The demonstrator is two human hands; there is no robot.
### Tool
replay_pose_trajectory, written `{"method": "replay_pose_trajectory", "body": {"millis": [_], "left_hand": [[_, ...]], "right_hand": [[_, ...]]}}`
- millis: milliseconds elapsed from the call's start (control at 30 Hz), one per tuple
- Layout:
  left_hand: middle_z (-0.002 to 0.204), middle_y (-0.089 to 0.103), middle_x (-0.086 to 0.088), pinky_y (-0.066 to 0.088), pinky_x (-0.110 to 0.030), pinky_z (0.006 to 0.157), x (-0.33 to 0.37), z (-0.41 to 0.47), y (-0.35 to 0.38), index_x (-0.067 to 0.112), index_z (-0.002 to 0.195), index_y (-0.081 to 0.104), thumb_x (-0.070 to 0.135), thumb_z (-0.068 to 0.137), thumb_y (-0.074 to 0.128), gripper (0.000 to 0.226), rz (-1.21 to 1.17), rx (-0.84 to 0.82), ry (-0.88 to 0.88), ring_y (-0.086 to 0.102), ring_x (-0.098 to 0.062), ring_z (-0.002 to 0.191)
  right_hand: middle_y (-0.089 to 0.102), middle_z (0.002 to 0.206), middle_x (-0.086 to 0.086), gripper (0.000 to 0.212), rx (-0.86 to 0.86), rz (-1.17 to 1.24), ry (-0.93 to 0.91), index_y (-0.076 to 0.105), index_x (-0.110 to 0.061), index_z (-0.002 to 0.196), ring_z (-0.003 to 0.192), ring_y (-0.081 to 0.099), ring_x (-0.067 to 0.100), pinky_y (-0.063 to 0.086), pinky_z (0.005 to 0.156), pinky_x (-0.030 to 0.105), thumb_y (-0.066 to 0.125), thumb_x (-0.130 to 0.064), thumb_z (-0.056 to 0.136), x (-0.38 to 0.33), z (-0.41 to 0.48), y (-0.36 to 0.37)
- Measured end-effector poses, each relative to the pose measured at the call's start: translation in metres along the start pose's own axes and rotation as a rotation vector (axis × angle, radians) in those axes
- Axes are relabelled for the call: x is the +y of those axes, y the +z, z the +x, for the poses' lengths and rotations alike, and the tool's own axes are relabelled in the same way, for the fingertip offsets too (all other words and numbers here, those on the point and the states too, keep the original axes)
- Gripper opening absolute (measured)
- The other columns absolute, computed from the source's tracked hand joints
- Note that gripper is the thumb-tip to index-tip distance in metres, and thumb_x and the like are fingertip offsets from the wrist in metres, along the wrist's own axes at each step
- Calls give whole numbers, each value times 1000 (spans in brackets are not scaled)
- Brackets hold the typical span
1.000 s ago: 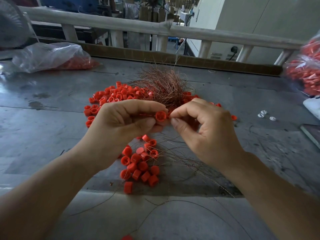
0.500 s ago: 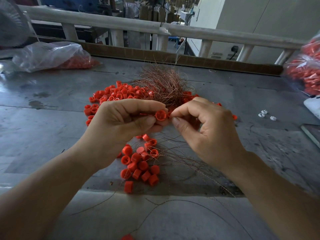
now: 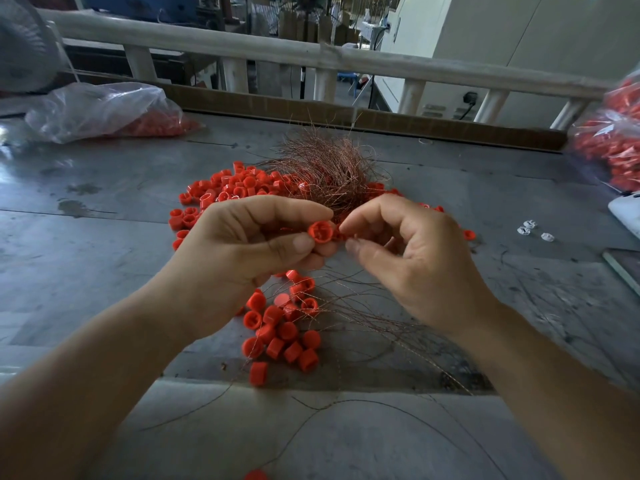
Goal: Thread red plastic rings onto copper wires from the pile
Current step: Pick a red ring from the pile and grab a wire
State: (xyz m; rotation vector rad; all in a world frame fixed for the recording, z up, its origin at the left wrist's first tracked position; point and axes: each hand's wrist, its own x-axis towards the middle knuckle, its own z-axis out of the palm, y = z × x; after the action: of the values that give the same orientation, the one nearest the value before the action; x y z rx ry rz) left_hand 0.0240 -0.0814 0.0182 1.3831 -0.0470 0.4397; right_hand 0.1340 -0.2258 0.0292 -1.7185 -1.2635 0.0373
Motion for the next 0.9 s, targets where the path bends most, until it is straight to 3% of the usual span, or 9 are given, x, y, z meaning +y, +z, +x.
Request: {"method": "replay_pose_trajectory", "body": {"millis": [167, 367, 433, 533, 700, 800, 900], "left_hand": [[80, 72, -7, 54, -19, 65, -1, -1, 0, 14, 83, 75, 10, 63, 65, 23, -71, -81, -26, 70, -14, 75], [81, 72, -7, 54, -19, 68, -6, -2, 0, 14, 86, 73, 12, 68, 67, 19, -101, -199, -123, 70, -16, 78], [81, 71, -8, 55, -20, 67, -6, -2, 0, 12, 86, 73, 11, 68, 66, 19, -107, -189, -125, 70, -16, 78], [80, 71, -7, 55, -20, 66, -3, -1, 0, 12, 82, 73, 8, 66, 64, 19, -112, -136, -104, 69, -16, 76], [78, 71, -7, 55, -21, 65, -1, -1, -1, 14, 78, 74, 8, 62, 64, 19, -104, -81, -126, 70, -16, 74], [78, 71, -7, 55, -21, 65, -2, -1, -1, 13, 79, 74, 0, 66, 69, 19, -86, -88, -158, 70, -16, 75], [80, 71, -7, 55, -21, 65, -4, -1, -1, 12, 81, 74, 7, 63, 66, 21, -98, -90, -182, 70, -17, 76]], "right_hand": [[57, 61, -7, 31, -120, 199, 152, 50, -25, 72, 57, 53, 3, 47, 56, 19, 70, -1, 76, 1, 2, -3], [55, 64, -4, 34, -208, 213, 228, 48, -21, 68, 61, 53, 15, 49, 58, 39, 71, 5, 70, 2, 1, 4], [56, 63, -5, 30, -209, 200, 220, 51, -21, 69, 59, 54, 12, 50, 57, 35, 75, -4, 69, 3, 2, 3], [62, 58, -3, 28, -256, 161, 260, 56, -20, 71, 52, 57, 7, 47, 48, 18, 71, -40, 59, 3, 6, -8], [64, 53, -3, 42, -175, 77, 379, 59, -16, 69, 39, 52, 4, 38, 39, 13, 57, -58, 63, 19, 15, -23], [64, 52, -5, 27, -44, -128, 459, 60, -17, 67, 46, 58, 5, 43, 46, 18, 61, -39, 82, 39, 19, -28], [63, 64, -8, 22, 10, -535, 462, 60, -20, 67, 69, 63, 16, 46, 63, 27, 59, -30, 87, 58, 20, -31]]}}
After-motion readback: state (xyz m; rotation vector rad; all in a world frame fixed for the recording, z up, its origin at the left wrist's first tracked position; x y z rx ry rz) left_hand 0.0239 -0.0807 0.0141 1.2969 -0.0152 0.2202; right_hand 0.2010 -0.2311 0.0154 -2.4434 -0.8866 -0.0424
